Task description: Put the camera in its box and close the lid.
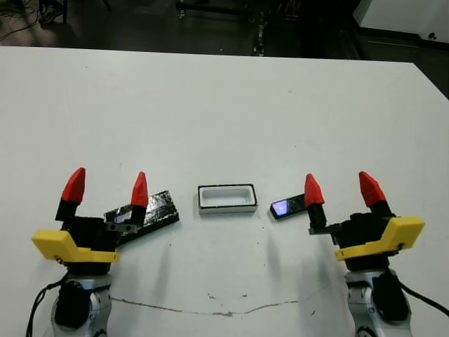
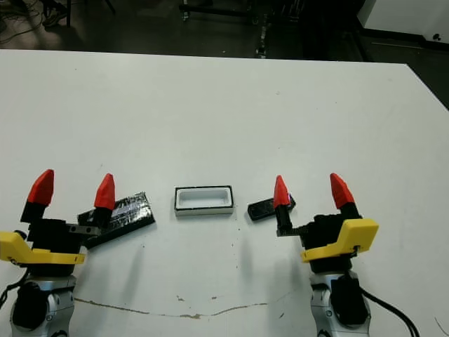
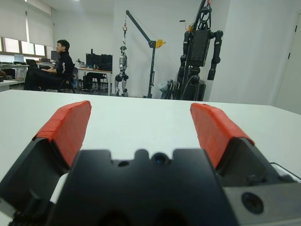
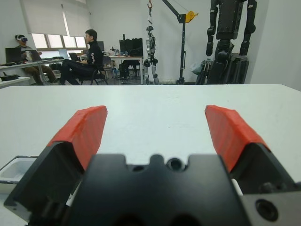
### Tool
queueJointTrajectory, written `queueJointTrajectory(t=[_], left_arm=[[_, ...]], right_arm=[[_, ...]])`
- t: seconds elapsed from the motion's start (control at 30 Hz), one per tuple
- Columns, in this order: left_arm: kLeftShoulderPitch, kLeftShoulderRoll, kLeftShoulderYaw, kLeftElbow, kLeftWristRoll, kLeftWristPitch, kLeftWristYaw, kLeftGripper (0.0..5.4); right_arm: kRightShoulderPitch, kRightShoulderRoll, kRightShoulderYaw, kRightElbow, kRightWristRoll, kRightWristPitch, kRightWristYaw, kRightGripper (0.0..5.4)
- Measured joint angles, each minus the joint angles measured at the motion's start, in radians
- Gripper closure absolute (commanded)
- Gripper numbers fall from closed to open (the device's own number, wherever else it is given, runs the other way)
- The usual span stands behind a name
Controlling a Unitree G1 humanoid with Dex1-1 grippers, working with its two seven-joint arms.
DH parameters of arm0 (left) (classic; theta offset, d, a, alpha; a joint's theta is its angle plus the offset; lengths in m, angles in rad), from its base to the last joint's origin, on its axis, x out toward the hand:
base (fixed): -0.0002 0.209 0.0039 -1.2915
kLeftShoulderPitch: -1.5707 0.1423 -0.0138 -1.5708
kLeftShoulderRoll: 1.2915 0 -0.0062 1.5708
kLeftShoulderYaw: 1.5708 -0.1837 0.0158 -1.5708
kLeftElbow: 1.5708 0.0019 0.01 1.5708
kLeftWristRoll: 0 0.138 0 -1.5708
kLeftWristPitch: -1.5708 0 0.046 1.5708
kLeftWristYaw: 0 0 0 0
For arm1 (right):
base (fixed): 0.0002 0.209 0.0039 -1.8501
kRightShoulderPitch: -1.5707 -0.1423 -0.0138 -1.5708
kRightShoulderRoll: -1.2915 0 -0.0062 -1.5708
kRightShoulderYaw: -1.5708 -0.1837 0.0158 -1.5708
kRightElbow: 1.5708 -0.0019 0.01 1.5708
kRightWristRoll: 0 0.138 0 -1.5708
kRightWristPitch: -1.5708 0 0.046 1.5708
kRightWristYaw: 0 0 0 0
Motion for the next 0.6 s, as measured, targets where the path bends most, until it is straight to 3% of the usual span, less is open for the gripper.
queueJointTrajectory(t=[0.47, 0.6], left_arm=[[0.009, 0.000, -0.018, 0.001, 0.002, 0.003, -0.002, 0.02], [0.019, -0.002, -0.029, 0.000, 0.008, 0.004, 0.002, 0.02]], right_arm=[[0.003, -0.004, -0.007, 0.001, 0.015, 0.001, 0.012, 0.00], [-0.006, -0.049, -0.040, -0.003, 0.022, 0.002, 0.039, 0.00]])
